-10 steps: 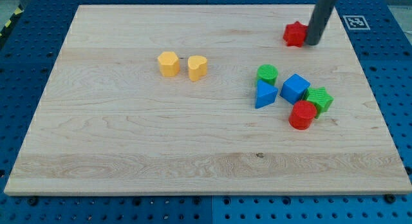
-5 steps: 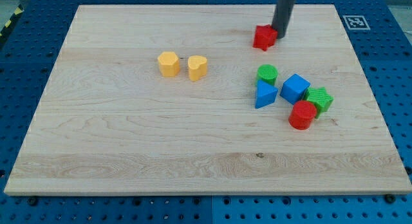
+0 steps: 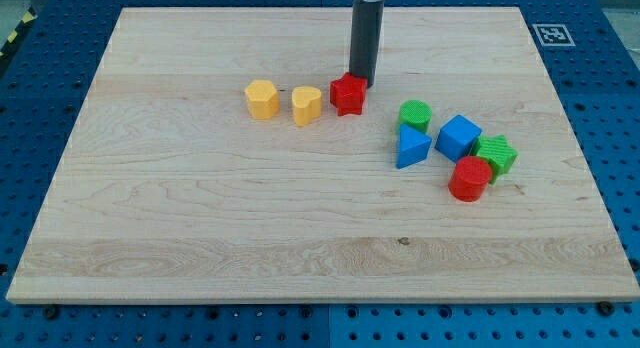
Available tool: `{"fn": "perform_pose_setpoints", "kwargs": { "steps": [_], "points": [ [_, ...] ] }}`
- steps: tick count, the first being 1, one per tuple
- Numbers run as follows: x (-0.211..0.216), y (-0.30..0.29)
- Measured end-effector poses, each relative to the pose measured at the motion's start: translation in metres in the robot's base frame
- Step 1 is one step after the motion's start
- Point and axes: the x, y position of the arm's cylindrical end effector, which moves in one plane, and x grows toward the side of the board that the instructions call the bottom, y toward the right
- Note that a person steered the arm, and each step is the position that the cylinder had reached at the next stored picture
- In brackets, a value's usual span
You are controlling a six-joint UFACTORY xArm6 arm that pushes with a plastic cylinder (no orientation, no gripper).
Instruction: Push red star into yellow blocks
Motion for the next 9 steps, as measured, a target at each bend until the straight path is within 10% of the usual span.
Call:
{"fn": "perform_pose_setpoints", "kwargs": {
  "steps": [3, 9],
  "points": [
    [0.047, 0.064],
    [0.008, -0.029]
  ]
}}
